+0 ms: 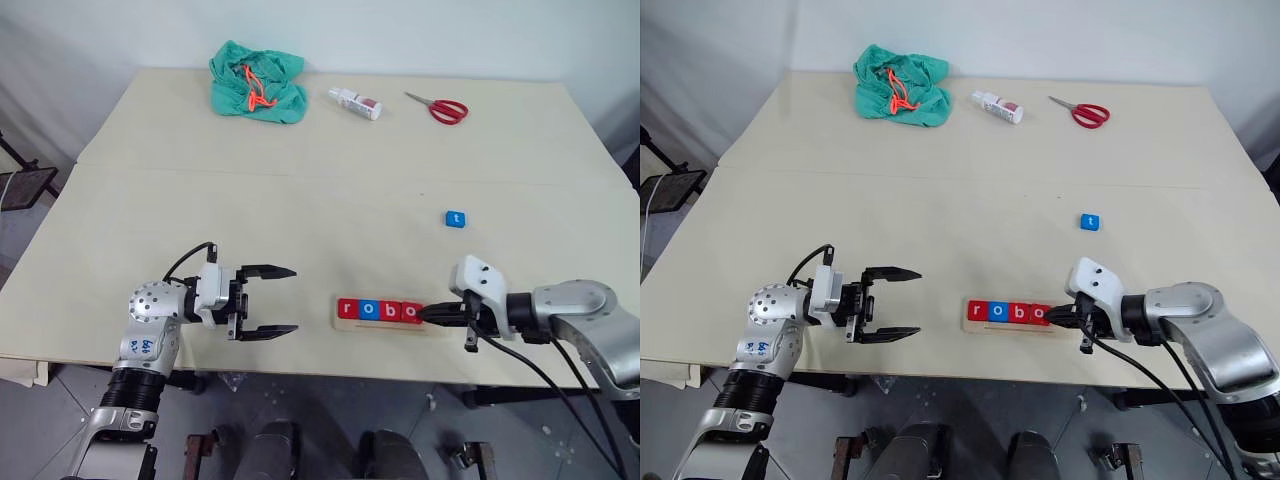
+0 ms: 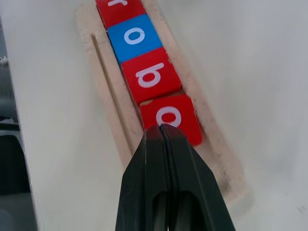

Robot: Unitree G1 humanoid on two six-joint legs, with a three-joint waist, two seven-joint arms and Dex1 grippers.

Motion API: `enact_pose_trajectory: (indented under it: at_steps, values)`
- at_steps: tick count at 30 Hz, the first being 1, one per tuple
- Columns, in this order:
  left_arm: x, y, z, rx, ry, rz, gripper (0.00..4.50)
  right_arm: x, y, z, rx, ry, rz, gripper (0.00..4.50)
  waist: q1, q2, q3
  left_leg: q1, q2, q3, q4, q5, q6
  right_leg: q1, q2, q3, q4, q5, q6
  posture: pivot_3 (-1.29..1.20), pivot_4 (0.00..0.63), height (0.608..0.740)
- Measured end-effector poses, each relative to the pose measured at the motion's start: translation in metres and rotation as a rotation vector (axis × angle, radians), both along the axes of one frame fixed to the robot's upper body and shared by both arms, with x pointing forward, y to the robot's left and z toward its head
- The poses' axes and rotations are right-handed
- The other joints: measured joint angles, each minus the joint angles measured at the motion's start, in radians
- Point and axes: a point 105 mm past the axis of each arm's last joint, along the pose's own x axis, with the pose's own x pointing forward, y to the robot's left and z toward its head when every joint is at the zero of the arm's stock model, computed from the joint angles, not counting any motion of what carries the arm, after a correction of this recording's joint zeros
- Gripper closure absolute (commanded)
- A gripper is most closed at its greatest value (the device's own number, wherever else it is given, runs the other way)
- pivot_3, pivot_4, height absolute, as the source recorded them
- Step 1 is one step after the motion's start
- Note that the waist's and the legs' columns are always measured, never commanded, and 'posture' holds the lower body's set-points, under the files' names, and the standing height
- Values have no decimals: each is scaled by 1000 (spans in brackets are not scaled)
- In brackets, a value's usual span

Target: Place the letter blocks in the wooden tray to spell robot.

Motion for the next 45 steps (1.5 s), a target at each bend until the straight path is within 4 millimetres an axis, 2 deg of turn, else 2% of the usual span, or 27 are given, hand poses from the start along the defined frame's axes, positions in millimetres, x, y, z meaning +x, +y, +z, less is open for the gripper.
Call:
enact_pose_trajectory:
  at_steps: [5,11,18,26,28,32,35,38,41,45]
  values:
    - [0,0,0,-2,0,2,0,-5,-2,-5,-10,23,4,4489,-1,0,0,0,0,0,0,0,0,0,0,0,0,0,0,0,150,740]
    - [0,-1,0,-5,1,2,0,-1,-3,-14,-30,29,-2,4489,-2,0,0,0,0,0,0,0,0,0,0,0,0,0,0,0,150,740]
    - [0,-1,0,-5,0,3,0,7,0,-10,-12,8,-4,4489,-1,0,0,0,0,0,0,0,0,0,0,0,0,0,0,0,150,740]
    - [1,-1,0,-6,0,6,0,6,-1,-10,-9,3,-8,4489,-1,0,0,0,0,0,0,0,0,0,0,0,0,0,0,0,150,740]
    - [1,-1,0,-5,0,6,0,3,-4,-10,1,10,-24,4489,1,0,0,0,0,0,0,0,0,0,0,0,0,0,0,0,150,740]
    - [1,-1,0,-5,0,6,0,3,-12,4,50,-43,-79,4489,0,0,0,0,0,0,0,0,0,0,0,0,0,0,0,0,150,740]
    - [0,-1,0,-6,0,5,0,8,-20,15,173,-114,-199,4489,1,0,0,0,0,0,0,0,0,0,0,0,0,0,0,0,150,740]
    - [1,0,-1,-4,4,3,0,8,-26,14,244,-137,-289,4489,1,0,0,0,0,0,0,0,0,0,0,0,0,0,0,0,150,740]
    - [2,1,-5,-4,25,6,0,4,-30,12,317,-143,-361,3888,0,0,0,0,0,0,0,0,0,0,0,0,0,0,0,0,150,740]
    - [6,0,0,-2,12,-6,0,-8,-37,9,367,-142,-420,2498,2,0,0,0,0,0,0,0,0,0,0,0,1,0,0,0,150,740]
